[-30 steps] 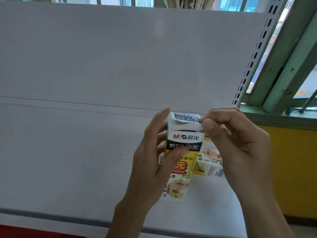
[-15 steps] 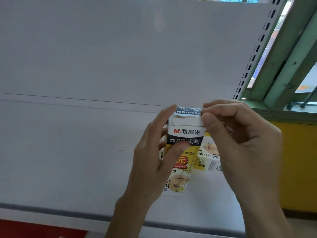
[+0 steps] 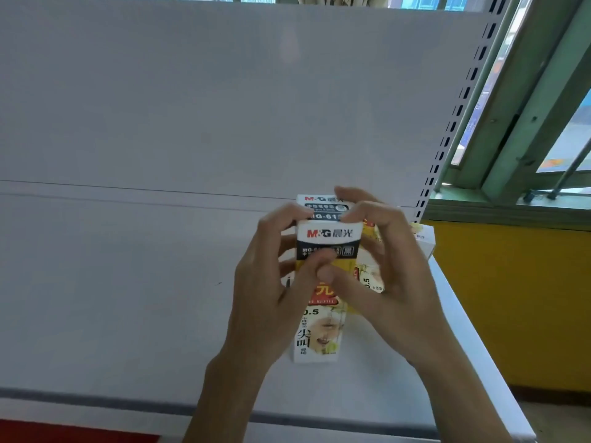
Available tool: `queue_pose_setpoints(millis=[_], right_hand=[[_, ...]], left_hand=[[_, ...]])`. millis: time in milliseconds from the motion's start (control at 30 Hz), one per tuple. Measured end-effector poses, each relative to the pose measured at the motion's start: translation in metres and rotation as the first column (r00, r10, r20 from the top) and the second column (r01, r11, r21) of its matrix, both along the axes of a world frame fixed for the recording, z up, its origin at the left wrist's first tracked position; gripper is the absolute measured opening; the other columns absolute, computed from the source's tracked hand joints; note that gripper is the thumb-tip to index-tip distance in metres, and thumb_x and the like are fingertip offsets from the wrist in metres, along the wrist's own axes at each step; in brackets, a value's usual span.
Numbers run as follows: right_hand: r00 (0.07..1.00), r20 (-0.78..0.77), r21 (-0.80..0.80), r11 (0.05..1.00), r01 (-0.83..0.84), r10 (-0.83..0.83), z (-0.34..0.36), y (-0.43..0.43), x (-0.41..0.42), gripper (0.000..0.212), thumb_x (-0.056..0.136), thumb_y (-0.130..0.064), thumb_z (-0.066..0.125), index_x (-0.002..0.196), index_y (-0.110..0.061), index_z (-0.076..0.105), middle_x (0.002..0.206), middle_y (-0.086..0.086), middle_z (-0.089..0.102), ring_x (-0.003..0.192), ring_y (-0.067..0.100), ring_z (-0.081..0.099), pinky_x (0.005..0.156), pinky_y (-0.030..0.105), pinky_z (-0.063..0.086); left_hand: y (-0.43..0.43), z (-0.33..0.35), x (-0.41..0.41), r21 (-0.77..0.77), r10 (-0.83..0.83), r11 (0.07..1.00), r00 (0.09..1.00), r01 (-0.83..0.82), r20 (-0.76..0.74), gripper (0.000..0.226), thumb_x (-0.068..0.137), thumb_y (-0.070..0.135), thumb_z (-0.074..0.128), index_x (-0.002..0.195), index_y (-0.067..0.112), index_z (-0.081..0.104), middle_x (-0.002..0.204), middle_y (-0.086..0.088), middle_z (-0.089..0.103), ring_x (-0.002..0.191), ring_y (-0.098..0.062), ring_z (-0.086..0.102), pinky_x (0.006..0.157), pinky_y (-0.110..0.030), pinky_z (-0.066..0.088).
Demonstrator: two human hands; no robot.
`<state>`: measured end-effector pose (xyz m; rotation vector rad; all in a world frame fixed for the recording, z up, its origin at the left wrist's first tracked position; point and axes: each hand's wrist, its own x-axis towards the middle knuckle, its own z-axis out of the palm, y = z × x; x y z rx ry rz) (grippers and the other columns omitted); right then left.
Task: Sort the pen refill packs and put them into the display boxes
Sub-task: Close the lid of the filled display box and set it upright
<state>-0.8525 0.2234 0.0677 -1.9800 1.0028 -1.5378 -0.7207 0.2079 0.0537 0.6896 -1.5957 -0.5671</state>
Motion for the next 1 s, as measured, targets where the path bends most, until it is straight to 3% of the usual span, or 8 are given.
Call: queue_pose_setpoints(millis=[167, 267, 467, 567, 633, 700, 767, 1000], right_hand=[[0.971, -0.234, 0.301, 0.945, 0.129, -0.058, -0.035, 0.001, -0.003, 0.100, 0.054, -0.043, 0.083, 0.132, -0.055, 0.022, 0.129, -0.031, 0.035, 0.118, -0.011, 0.038, 0.090, 0.029, 0.049], [0.847, -0.446, 0.061, 0.934, 0.352, -0.290, -0.045, 0.010, -0.011, 0.081, 0.055, -0.049, 0.076, 0.126, -0.045, 0.036, 0.114, -0.029, 0.038, 0.102, -0.007, 0.043, 0.075, 0.025, 0.052], [0.764, -0.554, 0.103, 0.883, 0.458, -0.332, -0.050, 0.029, -0.060, 0.068, 0.051, -0.033, 0.087, 0.111, -0.042, 0.057, 0.124, -0.024, 0.041, 0.119, -0.011, 0.028, 0.099, 0.036, 0.041], [0.750, -0.534, 0.175, 0.817, 0.550, -0.391, -0.053, 0.029, -0.067, 0.094, 0.050, -0.031, 0.088, 0.122, -0.058, 0.034, 0.149, -0.018, 0.008, 0.129, -0.007, 0.001, 0.106, 0.035, 0.021], [0.872, -0.369, 0.457, 0.754, 0.471, -0.321, -0.052, 0.029, -0.069, 0.104, 0.054, -0.024, 0.087, 0.128, -0.055, 0.021, 0.144, -0.028, 0.023, 0.127, -0.012, 0.021, 0.102, 0.021, 0.031], [0.941, -0.177, 0.583, 0.739, 0.336, -0.289, -0.057, 0.025, -0.075, 0.085, 0.059, -0.012, 0.084, 0.110, -0.055, 0.032, 0.100, -0.044, 0.054, 0.094, -0.013, 0.058, 0.070, 0.004, 0.046], [0.954, -0.138, 0.600, 0.745, 0.293, -0.264, -0.063, 0.022, -0.078, 0.078, 0.063, -0.010, 0.082, 0.099, -0.057, 0.031, 0.077, -0.049, 0.055, 0.073, -0.014, 0.062, 0.056, 0.001, 0.042], [0.978, -0.064, 0.660, 0.727, 0.190, -0.198, -0.063, -0.005, -0.082, 0.079, 0.061, -0.014, 0.084, 0.122, -0.036, 0.039, 0.105, -0.011, 0.068, 0.093, 0.010, 0.067, 0.083, 0.039, 0.054]], left_hand=[[-0.007, -0.001, -0.001, 0.203, 0.282, 0.951, 0.920, -0.231, -0.273, 0.026, 0.085, 0.034, 0.061, 0.090, 0.045, 0.039, 0.102, 0.014, 0.060, 0.083, -0.011, 0.069, 0.059, -0.027, 0.055], [0.001, -0.007, 0.002, 0.432, 0.326, 0.892, 0.855, -0.136, -0.404, 0.026, 0.086, 0.023, 0.059, 0.087, 0.032, 0.034, 0.103, 0.002, 0.058, 0.073, -0.008, 0.070, 0.054, -0.026, 0.056], [0.015, -0.039, 0.008, 0.447, 0.338, 0.799, 0.915, -0.403, 0.221, 0.028, 0.073, 0.044, 0.065, 0.084, 0.023, 0.052, 0.098, 0.013, 0.061, 0.088, -0.001, 0.061, 0.066, -0.011, 0.044], [0.012, -0.055, 0.005, 0.385, 0.272, 0.782, 0.824, -0.490, 0.498, 0.033, 0.079, 0.043, 0.062, 0.089, 0.014, 0.053, 0.123, 0.001, 0.050, 0.110, -0.011, 0.043, 0.078, -0.008, 0.032], [0.008, -0.056, 0.003, 0.447, 0.197, 0.791, 0.865, -0.418, 0.461, 0.045, 0.083, 0.040, 0.059, 0.118, 0.014, 0.047, 0.134, 0.004, 0.042, 0.106, -0.001, 0.037, 0.075, 0.001, 0.030], [0.005, -0.057, 0.000, 0.506, 0.086, 0.811, 0.916, -0.293, 0.393, 0.066, 0.086, 0.042, 0.053, 0.142, 0.023, 0.024, 0.138, 0.015, 0.037, 0.110, 0.008, 0.041, 0.084, -0.002, 0.031], [0.003, -0.054, -0.005, 0.617, -0.097, 0.781, 0.958, -0.095, 0.270, 0.077, 0.079, 0.051, 0.049, 0.145, 0.032, 0.015, 0.133, 0.022, 0.044, 0.109, 0.012, 0.047, 0.084, -0.001, 0.036], [-0.012, -0.054, -0.010, 0.588, -0.006, 0.793, 0.964, -0.158, 0.267, 0.046, 0.080, 0.030, 0.065, 0.110, 0.044, 0.034, 0.093, 0.029, 0.053, 0.079, 0.014, 0.057, 0.066, 0.003, 0.040]])
